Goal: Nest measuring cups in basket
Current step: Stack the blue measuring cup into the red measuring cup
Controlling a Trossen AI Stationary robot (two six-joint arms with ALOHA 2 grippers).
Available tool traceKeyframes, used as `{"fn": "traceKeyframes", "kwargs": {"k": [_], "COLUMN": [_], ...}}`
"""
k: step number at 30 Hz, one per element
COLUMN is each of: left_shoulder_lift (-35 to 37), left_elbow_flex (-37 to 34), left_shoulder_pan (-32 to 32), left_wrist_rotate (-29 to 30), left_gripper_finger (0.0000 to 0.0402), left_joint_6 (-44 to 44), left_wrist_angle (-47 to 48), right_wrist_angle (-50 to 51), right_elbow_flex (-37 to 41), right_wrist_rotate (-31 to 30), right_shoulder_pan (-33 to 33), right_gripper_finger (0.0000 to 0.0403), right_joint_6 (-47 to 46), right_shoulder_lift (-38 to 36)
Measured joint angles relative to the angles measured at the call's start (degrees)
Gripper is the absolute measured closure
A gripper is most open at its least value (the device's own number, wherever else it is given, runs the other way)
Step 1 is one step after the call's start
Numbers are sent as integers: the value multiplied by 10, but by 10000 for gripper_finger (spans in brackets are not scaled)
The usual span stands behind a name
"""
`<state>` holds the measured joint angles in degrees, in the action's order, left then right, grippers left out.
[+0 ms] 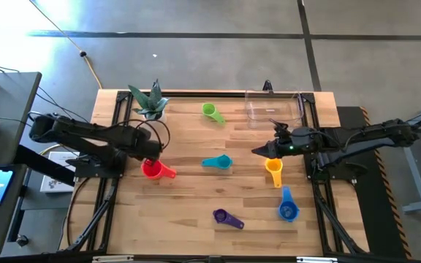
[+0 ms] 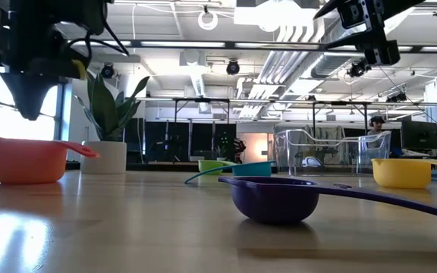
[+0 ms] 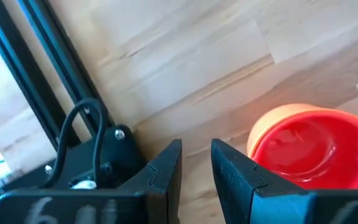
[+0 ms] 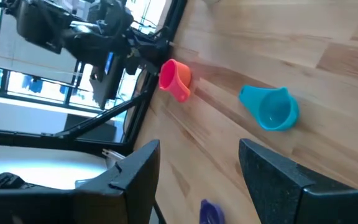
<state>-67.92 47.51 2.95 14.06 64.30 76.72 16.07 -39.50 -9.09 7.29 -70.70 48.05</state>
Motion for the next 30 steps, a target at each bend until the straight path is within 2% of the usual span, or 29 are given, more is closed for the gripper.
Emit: {"fn": "traceKeyframes", "kwargs": {"k": [9, 30], "left_shoulder_lift": [-3, -96], "left_elbow_flex": [0, 0], "left_shoulder_pan": [-57, -63], "left_wrist_rotate": [-25, -81], "left_gripper_finger": [326, 326], "left_joint_6": [-91, -142], "left_wrist_angle": [-59, -62], "right_wrist_angle": [-5, -5], "right_elbow_flex": [0, 0], "right_wrist_rotate": [-14, -14], "right_shoulder_pan": [0, 0], "right_gripper_finger": [192, 192], "right_joint_6": [2, 17], "right_shoulder_lift": [0, 0]}}
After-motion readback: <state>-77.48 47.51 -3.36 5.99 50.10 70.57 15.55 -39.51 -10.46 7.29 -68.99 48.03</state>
